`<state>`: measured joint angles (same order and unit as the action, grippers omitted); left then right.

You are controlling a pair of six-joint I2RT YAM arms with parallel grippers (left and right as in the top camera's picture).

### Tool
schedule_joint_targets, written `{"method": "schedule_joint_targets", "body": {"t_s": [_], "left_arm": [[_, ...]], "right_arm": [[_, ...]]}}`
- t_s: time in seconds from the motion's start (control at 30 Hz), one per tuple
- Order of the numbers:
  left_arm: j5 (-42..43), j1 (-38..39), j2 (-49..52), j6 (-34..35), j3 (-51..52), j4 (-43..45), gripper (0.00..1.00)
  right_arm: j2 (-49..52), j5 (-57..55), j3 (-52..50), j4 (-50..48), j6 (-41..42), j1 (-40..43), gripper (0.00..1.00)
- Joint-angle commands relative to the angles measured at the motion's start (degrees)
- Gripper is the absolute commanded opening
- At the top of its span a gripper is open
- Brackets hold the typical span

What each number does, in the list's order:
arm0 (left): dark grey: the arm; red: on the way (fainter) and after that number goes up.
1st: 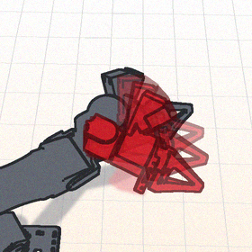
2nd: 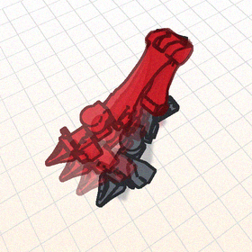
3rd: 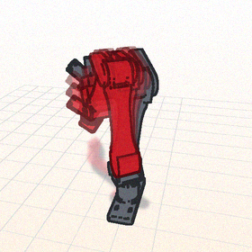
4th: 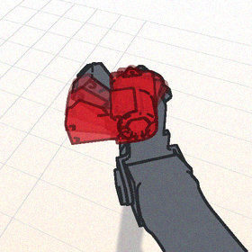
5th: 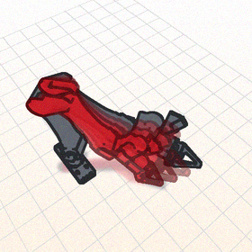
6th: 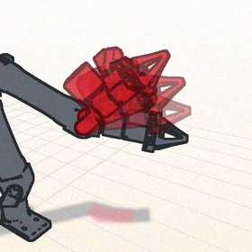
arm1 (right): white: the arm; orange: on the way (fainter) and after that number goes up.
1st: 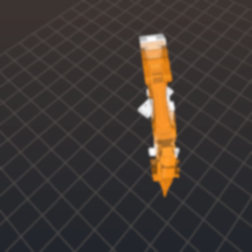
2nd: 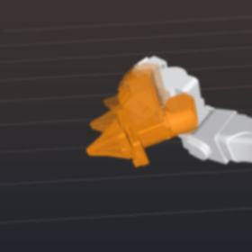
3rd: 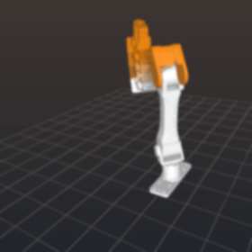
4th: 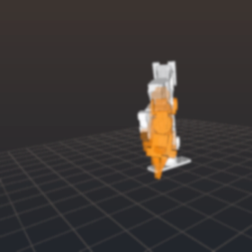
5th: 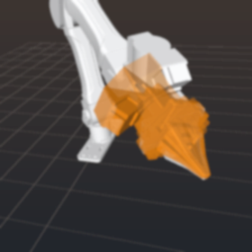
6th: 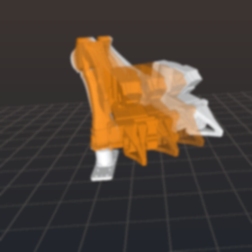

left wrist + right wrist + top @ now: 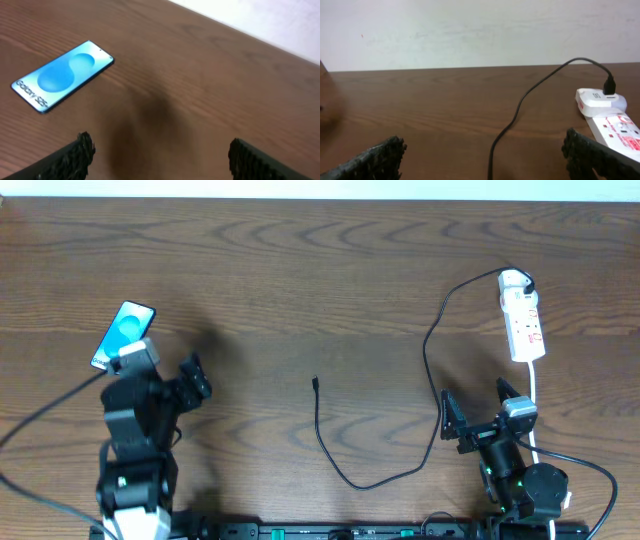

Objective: Plug charger to phone and switch on socket
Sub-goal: 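Move the left gripper forward over the blue phone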

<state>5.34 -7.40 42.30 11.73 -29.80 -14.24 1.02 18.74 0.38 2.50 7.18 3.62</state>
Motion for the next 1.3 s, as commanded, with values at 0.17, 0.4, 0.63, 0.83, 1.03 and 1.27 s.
{"method": "schedule_joint_targets", "body": {"t_s": [0.17,0.4,0.63,0.83,1.03,1.27], "left_arm": [[-5.7,-0.3,17.8,-8.9,-21.4,-18.8,0.88],[-8.4,-0.3,21.6,-9.6,-26.0,-22.6,0.88],[-8.4,-0.3,21.7,-9.6,-25.9,-22.4,0.88],[-8.4,-0.3,21.8,-9.6,-25.9,-21.9,0.88],[-9.5,-3.7,24.7,-12.7,-28.3,-22.7,0.88],[-9.2,-10.3,33.9,-19.2,-38.8,-28.1,0.88]], "right_arm": [[-0.1,0.7,-0.1,0.3,0.5,-0.3,0.99],[-0.1,0.7,-0.1,0.3,0.5,-0.3,0.99],[-0.1,0.7,-0.1,0.3,0.5,-0.3,0.99],[-0.1,0.7,-0.1,0.3,0.5,-0.3,0.99],[-0.1,0.7,-0.1,0.3,0.5,-0.3,0.99],[-0.1,0.7,-0.1,0.3,0.5,-0.3,0.99]]}}
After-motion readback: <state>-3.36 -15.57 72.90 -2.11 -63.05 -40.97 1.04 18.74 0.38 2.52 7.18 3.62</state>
